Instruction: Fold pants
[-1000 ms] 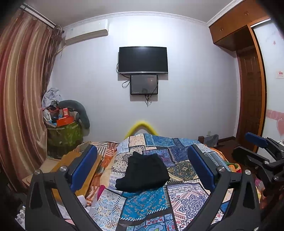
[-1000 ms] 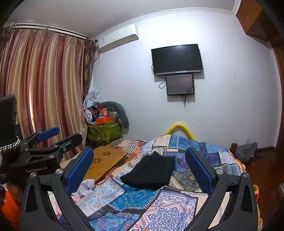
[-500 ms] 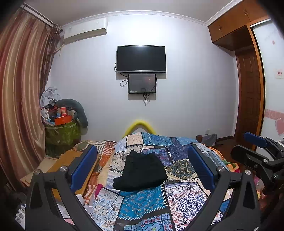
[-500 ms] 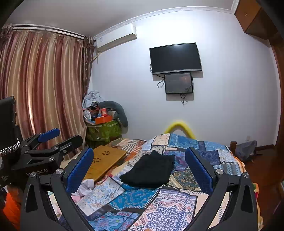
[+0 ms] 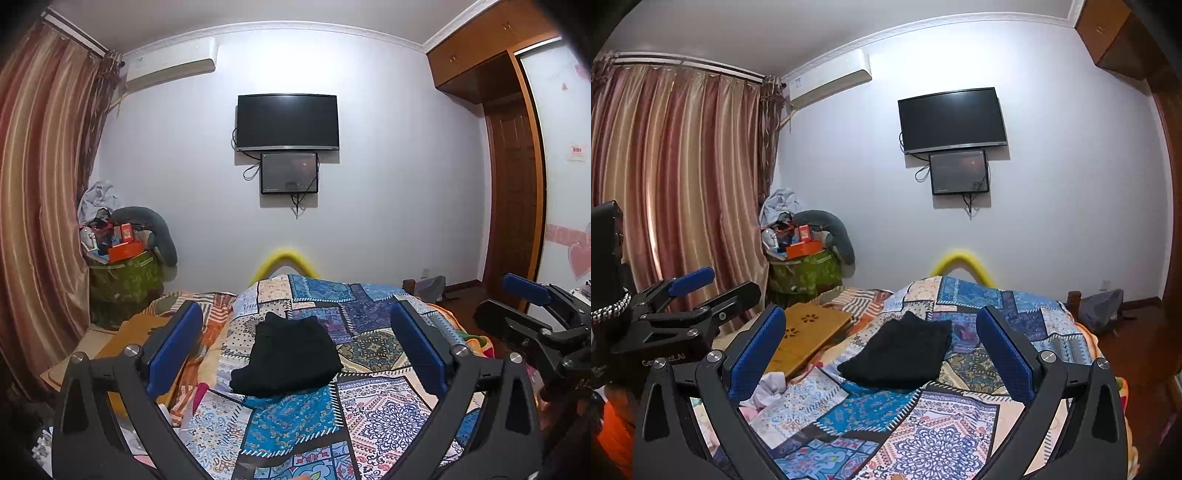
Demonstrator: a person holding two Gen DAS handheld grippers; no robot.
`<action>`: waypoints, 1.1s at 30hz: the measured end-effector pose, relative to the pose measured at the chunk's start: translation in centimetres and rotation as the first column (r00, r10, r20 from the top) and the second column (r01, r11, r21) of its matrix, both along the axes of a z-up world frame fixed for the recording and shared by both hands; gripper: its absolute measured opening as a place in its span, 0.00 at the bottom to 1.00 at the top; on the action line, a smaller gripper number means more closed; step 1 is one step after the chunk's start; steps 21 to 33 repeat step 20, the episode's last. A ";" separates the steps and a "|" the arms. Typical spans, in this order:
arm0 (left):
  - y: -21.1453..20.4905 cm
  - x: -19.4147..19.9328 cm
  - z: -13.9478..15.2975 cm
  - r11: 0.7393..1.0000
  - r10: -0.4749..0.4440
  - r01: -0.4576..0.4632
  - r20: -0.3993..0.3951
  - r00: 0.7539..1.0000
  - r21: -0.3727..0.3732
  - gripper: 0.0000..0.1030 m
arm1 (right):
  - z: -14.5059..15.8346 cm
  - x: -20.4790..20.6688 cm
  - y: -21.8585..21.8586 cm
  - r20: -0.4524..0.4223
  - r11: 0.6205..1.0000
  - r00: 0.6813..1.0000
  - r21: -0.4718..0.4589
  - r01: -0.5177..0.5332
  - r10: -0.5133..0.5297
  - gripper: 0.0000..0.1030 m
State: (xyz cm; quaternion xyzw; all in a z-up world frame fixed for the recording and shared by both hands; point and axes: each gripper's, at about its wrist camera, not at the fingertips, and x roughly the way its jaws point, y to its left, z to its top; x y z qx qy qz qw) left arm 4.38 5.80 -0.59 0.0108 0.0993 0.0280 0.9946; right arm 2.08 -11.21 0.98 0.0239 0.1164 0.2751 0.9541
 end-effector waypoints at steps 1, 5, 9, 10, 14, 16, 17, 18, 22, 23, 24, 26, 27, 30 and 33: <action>0.0 0.0 0.0 1.000 0.002 -0.002 0.001 1.000 0.001 1.00 | -0.1 0.0 0.0 -0.003 1.000 1.000 0.000 0.001 -0.001 1.00; -0.1 0.1 0.0 1.000 0.017 -0.017 0.003 1.000 0.003 1.00 | -0.2 0.0 -0.2 -0.011 1.000 1.000 0.004 0.001 -0.001 1.00; 0.1 0.2 -0.1 1.000 0.010 -0.011 -0.011 1.000 -0.005 1.00 | -0.2 0.0 -0.3 -0.011 1.000 1.000 0.008 0.005 -0.004 1.00; 0.0 0.2 -0.1 1.000 0.011 -0.011 -0.011 1.000 -0.003 1.00 | -0.3 0.0 -0.3 -0.012 1.000 1.000 0.010 0.006 -0.005 1.00; -0.1 0.3 -0.3 1.000 -0.010 0.010 -0.026 1.000 -0.002 1.00 | -0.3 0.2 -0.5 -0.014 1.000 1.000 0.017 0.007 -0.007 1.00; -0.1 0.3 -0.4 1.000 -0.017 0.017 -0.026 1.000 -0.007 1.00 | -0.3 0.2 -0.5 -0.016 1.000 1.000 0.019 0.009 -0.009 1.00; -0.1 0.2 -0.4 1.000 -0.019 0.018 -0.027 0.999 -0.009 1.00 | -0.3 0.2 -0.5 -0.017 1.000 1.000 0.019 0.009 -0.009 1.00; -0.1 0.3 -0.4 1.000 -0.020 0.020 -0.029 0.999 -0.011 1.00 | -0.3 0.2 -0.4 -0.019 1.000 1.000 0.019 0.009 -0.009 1.00; 0.0 0.4 -0.4 1.000 -0.018 0.018 -0.032 0.999 -0.012 1.00 | -0.3 0.2 -0.4 -0.018 1.000 1.000 0.018 0.010 -0.009 1.00; 0.0 0.4 -0.4 1.000 -0.018 0.018 -0.032 0.999 -0.012 1.00 | -0.3 0.2 -0.4 -0.018 1.000 1.000 0.018 0.010 -0.009 1.00; 0.0 0.4 -0.4 1.000 -0.018 0.018 -0.032 0.999 -0.012 1.00 | -0.3 0.2 -0.4 -0.018 1.000 1.000 0.018 0.010 -0.009 1.00; 0.0 0.4 -0.4 1.000 -0.018 0.018 -0.032 0.999 -0.012 1.00 | -0.3 0.2 -0.4 -0.018 1.000 1.000 0.018 0.010 -0.009 1.00; 0.0 0.4 -0.4 1.000 -0.018 0.018 -0.032 0.999 -0.012 1.00 | -0.3 0.2 -0.4 -0.018 1.000 1.000 0.018 0.010 -0.009 1.00; 0.0 0.4 -0.4 1.000 -0.018 0.018 -0.032 0.999 -0.012 1.00 | -0.3 0.2 -0.4 -0.018 1.000 1.000 0.018 0.010 -0.009 1.00; 0.0 0.4 -0.4 1.000 -0.018 0.018 -0.032 0.999 -0.012 1.00 | -0.3 0.2 -0.4 -0.018 1.000 1.000 0.018 0.010 -0.009 1.00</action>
